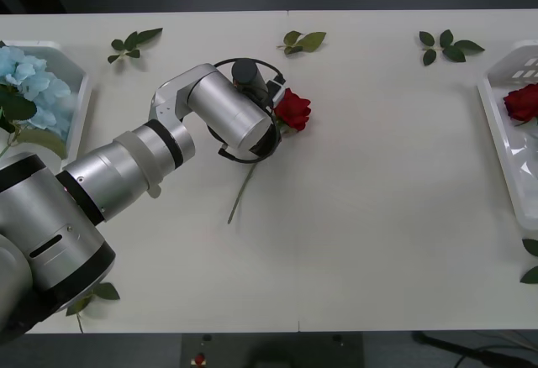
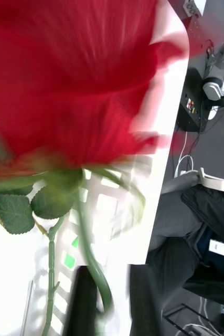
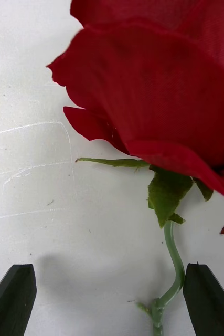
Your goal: Put the red flowers into the right box and the blue flowers into the left box
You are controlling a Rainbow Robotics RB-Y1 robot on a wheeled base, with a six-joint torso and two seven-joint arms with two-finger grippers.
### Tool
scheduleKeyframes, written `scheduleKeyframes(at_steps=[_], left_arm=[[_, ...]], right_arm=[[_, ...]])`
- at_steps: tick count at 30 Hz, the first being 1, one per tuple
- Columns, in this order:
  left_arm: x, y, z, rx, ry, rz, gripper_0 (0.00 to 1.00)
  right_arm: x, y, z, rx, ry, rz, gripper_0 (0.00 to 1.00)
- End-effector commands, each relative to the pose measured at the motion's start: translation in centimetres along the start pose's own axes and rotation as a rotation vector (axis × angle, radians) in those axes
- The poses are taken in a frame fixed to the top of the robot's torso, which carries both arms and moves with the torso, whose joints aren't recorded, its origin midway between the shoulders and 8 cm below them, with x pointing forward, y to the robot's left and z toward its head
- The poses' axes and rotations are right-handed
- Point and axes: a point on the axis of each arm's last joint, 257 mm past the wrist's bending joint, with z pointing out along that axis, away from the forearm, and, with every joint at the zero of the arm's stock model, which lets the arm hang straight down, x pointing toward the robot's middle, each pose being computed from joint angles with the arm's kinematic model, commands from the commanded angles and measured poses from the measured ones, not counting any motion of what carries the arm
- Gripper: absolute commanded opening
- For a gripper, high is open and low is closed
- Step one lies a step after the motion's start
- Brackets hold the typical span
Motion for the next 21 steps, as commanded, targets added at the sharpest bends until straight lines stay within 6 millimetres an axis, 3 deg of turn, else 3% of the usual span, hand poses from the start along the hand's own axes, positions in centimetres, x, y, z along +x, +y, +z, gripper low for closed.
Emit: scheduleKeyframes(at_steps=[1, 2, 5, 12, 15, 19, 21], left_arm=[[-1.8, -0.5, -0.8, -0.015, -0.027, 0.053, 0.77], [-1.8, -0.5, -0.7, -0.017, -0.027, 0.06, 0.76], [-1.6, -0.5, -0.6, -0.022, -0.024, 0.068, 0.77], [-1.4, -0.6, -0.5, -0.029, -0.021, 0.09, 0.77], [-1.3, -0.8, -0.5, -0.028, -0.019, 0.091, 0.77], [-1.4, -0.5, -0.5, -0.034, -0.022, 0.094, 0.76], [-1.4, -0.6, -0.5, -0.034, -0.02, 0.097, 0.69]], right_arm=[[-1.6, -1.3, -0.3, 0.011, -0.038, 0.079, 0.79], [-1.6, -1.2, -0.3, 0.01, -0.038, 0.08, 0.89], [-1.4, -0.9, -0.2, -0.007, -0.036, 0.091, 1.0], [-1.6, 0.8, -0.3, -0.073, -0.041, 0.128, 1.0], [-2.2, 2.4, -0.8, -0.146, -0.051, 0.139, 1.0], [-4.5, 6.0, -2.9, -0.311, -0.08, 0.188, 1.0], [-5.7, 7.6, -4.3, -0.392, -0.097, 0.207, 1.0]])
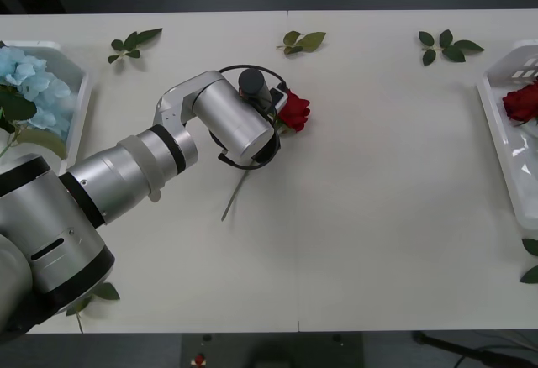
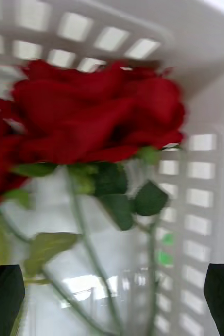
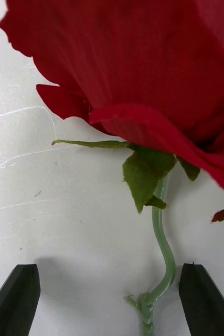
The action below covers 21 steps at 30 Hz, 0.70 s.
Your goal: Put the red flowers into the right box and the blue flowers into the left box
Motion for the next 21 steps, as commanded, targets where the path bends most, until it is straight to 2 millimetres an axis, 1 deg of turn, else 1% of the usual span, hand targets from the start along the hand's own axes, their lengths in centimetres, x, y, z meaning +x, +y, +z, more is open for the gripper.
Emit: scheduleKeyframes(at_steps=[1, 2, 3, 4, 5, 6, 7, 8, 9, 11, 14, 15, 17, 18, 21], left_arm=[[-2.3, -0.1, -1.0, -0.01, -0.036, 0.034, 0.57], [-2.4, -0.3, -1.0, -0.007, -0.038, 0.034, 0.39], [-2.4, -0.3, -1.0, -0.006, -0.037, 0.035, 0.27], [-2.4, -0.3, -1.1, -0.006, -0.039, 0.033, 0.02], [-2.4, -0.1, -1.1, -0.009, -0.037, 0.034, 0.0], [-2.4, -0.3, -1.0, -0.006, -0.037, 0.035, 0.0], [-2.4, -0.2, -1.0, -0.008, -0.038, 0.034, 0.0], [-2.4, -0.3, -1.0, -0.007, -0.037, 0.034, 0.0], [-2.4, -0.3, -1.0, -0.006, -0.038, 0.035, 0.0], [-2.4, -0.2, -1.0, -0.006, -0.038, 0.035, 0.0], [-2.8, -0.5, -1.2, 0.0, -0.05, 0.037, 0.0], [-2.9, -0.6, -1.3, 0.002, -0.052, 0.037, 0.0], [-3.5, -1.1, -1.5, 0.012, -0.069, 0.04, 0.0], [-3.7, -1.3, -1.7, 0.016, -0.076, 0.04, 0.0], [-4.7, -1.7, -2.4, 0.049, -0.109, 0.026, 0.0]], right_arm=[[-4.5, 4.1, -2.9, -0.158, -0.078, -0.038, 1.0], [-5.2, 5.9, -3.7, -0.221, -0.09, -0.036, 1.0], [-5.4, 6.8, -4.1, -0.254, -0.092, -0.039, 1.0], [-5.8, 8.5, -4.9, -0.312, -0.098, -0.046, 1.0], [-6.4, 10.0, -5.8, -0.365, -0.114, -0.056, 1.0], [-6.6, 10.8, -6.2, -0.392, -0.122, -0.06, 1.0], [-7.2, 12.3, -7.0, -0.442, -0.143, -0.067, 1.0], [-7.3, 12.9, -7.3, -0.464, -0.151, -0.069, 1.0], [-8.0, 14.5, -8.4, -0.52, -0.177, -0.06, 1.0], [-8.5, 17.0, -10.1, -0.643, -0.198, 0.011, 1.0], [-8.3, 18.8, -11.9, -0.769, -0.202, 0.104, 1.0], [-8.2, 19.1, -12.1, -0.787, -0.201, 0.118, 1.0], [-8.1, 20.5, -13.3, -0.856, -0.206, 0.142, 1.0], [-8.1, 20.9, -13.7, -0.87, -0.208, 0.14, 1.0], [-8.0, 23.4, -15.8, -0.976, -0.221, 0.169, 1.0]])
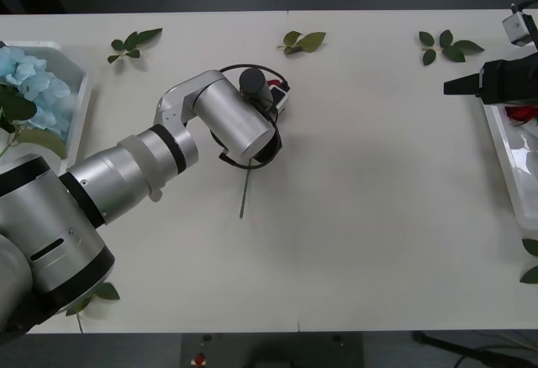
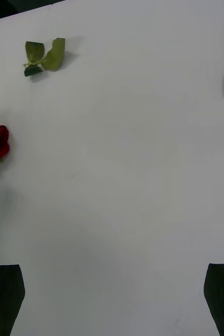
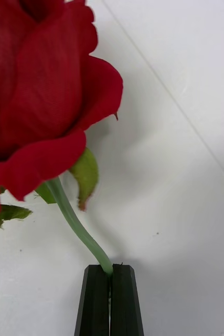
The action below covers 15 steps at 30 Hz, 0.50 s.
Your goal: Put the red flowers into the right box and the blue flowers into the left box
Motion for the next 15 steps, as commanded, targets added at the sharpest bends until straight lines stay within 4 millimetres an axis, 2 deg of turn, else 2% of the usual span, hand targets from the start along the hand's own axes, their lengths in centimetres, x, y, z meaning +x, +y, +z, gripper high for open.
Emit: scheduleKeyframes(at_steps=[1, 8, 11, 15], left_arm=[[-4.7, -1.7, -2.5, 0.061, -0.107, 0.011, 0.0], [-5.5, -1.7, -5.6, 0.178, -0.171, -0.04, 0.0], [-5.8, -1.6, -7.5, 0.226, -0.217, -0.053, 0.0], [-6.1, -1.4, -10.3, 0.294, -0.291, -0.052, 0.0]], right_arm=[[-0.1, 2.9, -0.9, -0.09, -0.025, -0.014, 1.0], [1.3, 8.2, 0.0, -0.283, -0.06, 0.029, 1.0], [3.0, 10.0, -0.1, -0.374, -0.028, -0.012, 1.0], [4.6, 13.6, -0.3, -0.519, -0.002, -0.06, 1.0]])
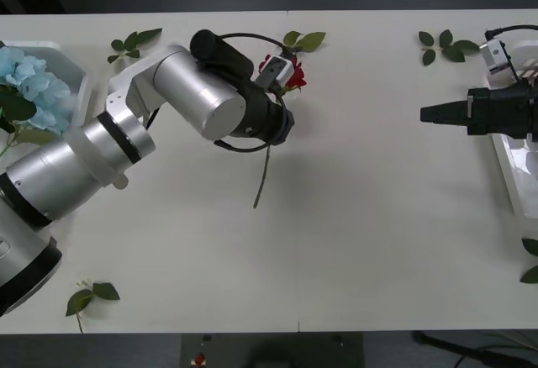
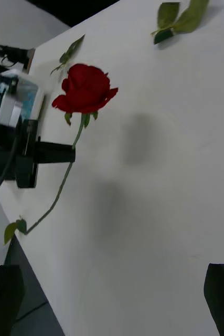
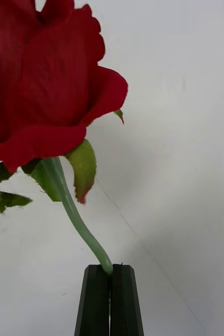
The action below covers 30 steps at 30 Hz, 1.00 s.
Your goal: Put the red flowers into the right box and the blue flowers into the left box
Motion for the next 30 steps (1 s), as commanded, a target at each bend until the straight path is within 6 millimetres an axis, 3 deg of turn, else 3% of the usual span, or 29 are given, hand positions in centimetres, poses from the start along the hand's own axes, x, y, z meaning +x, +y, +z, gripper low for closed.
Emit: scheduleKeyframes(at_steps=[1, 6, 14, 20, 30], left_arm=[[-2.4, 0.2, -3.6, 0.065, -0.111, 0.053, 0.0], [-3.2, -1.1, -6.6, 0.166, -0.196, 0.04, 0.0], [-4.9, -6.4, -11.5, 0.505, -0.324, -0.085, 0.0], [-6.7, -9.4, -14.7, 0.671, -0.417, -0.08, 0.0], [-9.8, -12.6, -20.1, 0.878, -0.577, -0.077, 0.0]], right_arm=[[-0.2, 3.9, 1.6, -0.148, -0.011, -0.058, 1.0], [0.1, 7.5, 2.3, -0.315, -0.084, -0.086, 1.0], [0.9, 11.3, 2.2, -0.469, -0.193, -0.115, 1.0], [3.0, 12.5, 2.0, -0.53, -0.231, -0.04, 1.0], [4.3, 14.8, 2.8, -0.622, -0.297, 0.006, 1.0]])
